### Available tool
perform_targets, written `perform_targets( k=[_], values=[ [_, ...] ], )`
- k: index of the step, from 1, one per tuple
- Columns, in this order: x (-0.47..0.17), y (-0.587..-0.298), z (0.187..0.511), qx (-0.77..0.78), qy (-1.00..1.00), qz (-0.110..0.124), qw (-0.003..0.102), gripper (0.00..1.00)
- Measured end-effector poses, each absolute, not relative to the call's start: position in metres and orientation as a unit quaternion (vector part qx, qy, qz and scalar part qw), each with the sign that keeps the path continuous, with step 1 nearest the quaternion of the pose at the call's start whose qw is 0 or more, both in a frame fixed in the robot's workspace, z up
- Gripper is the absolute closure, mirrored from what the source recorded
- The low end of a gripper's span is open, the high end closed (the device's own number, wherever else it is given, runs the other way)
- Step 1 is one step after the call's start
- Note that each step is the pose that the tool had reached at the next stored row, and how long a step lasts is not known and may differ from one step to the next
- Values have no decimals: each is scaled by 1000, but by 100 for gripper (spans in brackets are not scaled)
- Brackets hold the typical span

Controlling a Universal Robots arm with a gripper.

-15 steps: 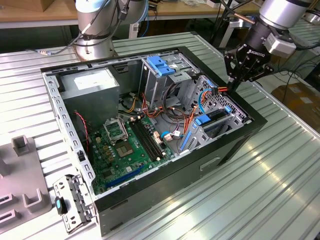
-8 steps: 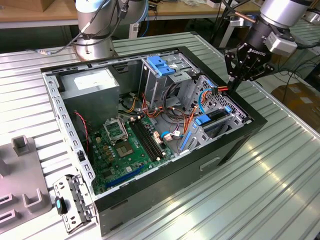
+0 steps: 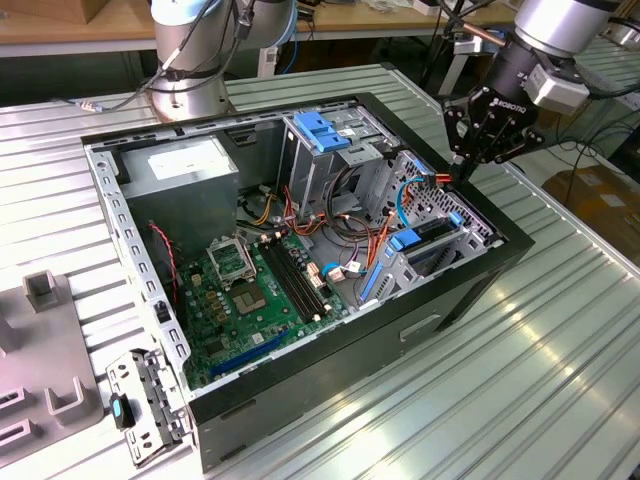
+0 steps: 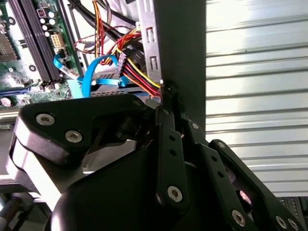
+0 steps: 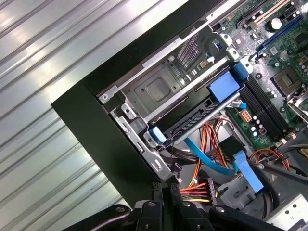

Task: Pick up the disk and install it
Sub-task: 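Insert the first disk wire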

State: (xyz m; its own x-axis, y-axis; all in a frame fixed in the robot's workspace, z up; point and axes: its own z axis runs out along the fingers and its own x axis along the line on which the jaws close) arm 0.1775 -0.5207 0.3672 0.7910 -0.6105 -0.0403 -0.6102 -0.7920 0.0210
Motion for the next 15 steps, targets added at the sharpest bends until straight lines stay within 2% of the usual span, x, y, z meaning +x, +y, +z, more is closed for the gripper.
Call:
perform_targets(
  k=[15],
  values=[
    [165,-521,367,928,-372,-23,2,82]
  ],
)
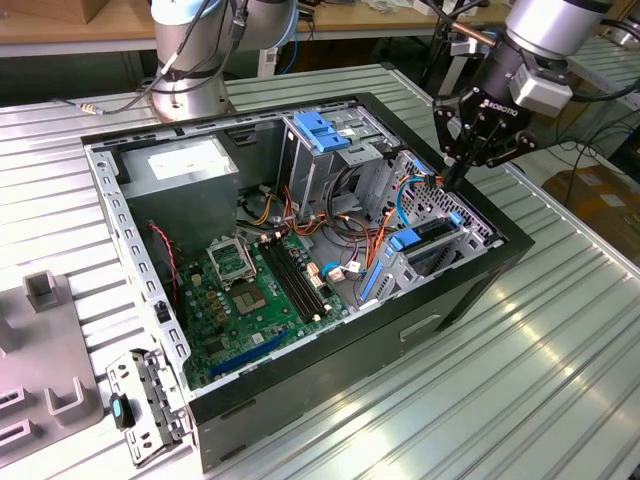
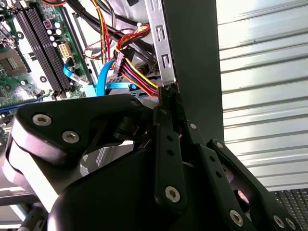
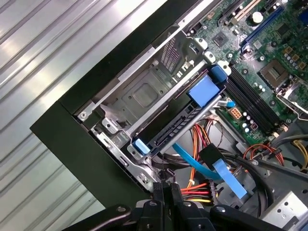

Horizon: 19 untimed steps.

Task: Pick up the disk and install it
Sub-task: 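Insert the first disk wire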

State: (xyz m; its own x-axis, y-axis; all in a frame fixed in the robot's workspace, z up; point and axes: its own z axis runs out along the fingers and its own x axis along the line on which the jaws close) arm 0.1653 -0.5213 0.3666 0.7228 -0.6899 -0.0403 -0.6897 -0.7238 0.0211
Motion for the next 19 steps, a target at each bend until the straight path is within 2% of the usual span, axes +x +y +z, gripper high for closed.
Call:
perform_targets(
  k=[19],
  values=[
    [161,-521,366,913,-408,-23,2,82]
  ],
)
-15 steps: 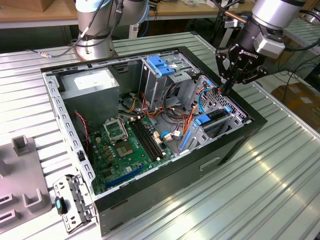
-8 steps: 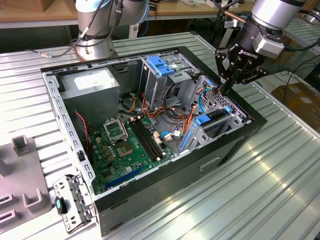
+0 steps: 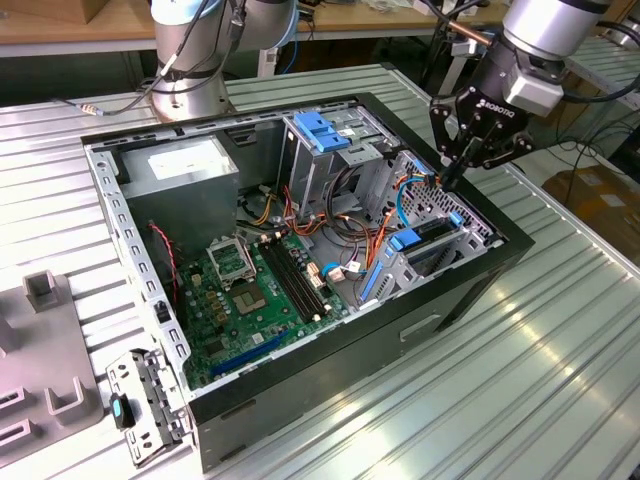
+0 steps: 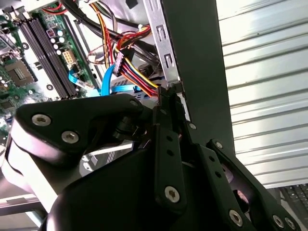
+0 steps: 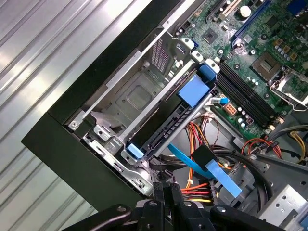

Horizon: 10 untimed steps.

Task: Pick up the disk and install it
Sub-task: 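Insert the first disk wire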

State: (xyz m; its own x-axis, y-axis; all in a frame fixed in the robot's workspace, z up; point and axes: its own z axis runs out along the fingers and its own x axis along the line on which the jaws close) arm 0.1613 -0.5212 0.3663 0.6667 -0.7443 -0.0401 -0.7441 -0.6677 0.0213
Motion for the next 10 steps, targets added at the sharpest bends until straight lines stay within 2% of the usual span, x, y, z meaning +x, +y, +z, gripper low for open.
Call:
perform_targets(
  k=[10],
  values=[
    [161,-521,366,890,-455,-23,0,82]
  ],
)
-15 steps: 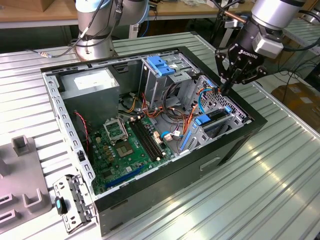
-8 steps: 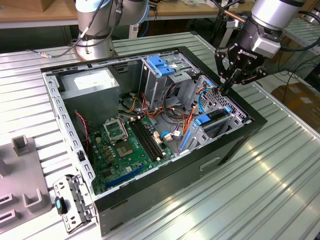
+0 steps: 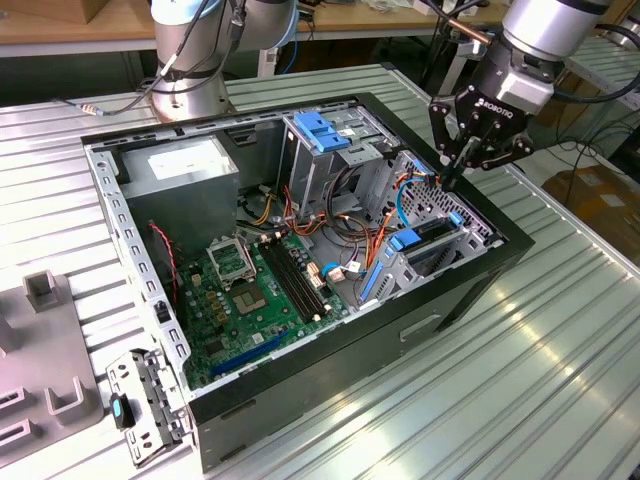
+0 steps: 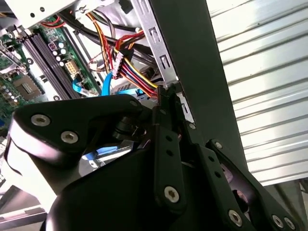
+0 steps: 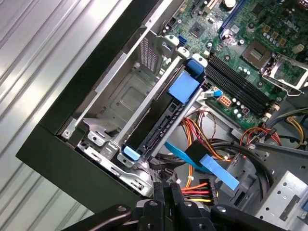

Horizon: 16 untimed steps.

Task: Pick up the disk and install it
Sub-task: 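Insert the first disk wire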

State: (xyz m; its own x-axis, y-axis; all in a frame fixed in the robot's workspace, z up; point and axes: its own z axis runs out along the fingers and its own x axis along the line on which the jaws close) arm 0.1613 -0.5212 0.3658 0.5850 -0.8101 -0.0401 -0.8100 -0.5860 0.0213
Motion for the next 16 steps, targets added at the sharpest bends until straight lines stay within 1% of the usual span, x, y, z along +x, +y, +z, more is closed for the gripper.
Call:
perform_targets(
  k=[16],
  values=[
    [153,-521,365,861,-509,-23,-1,82]
  ],
)
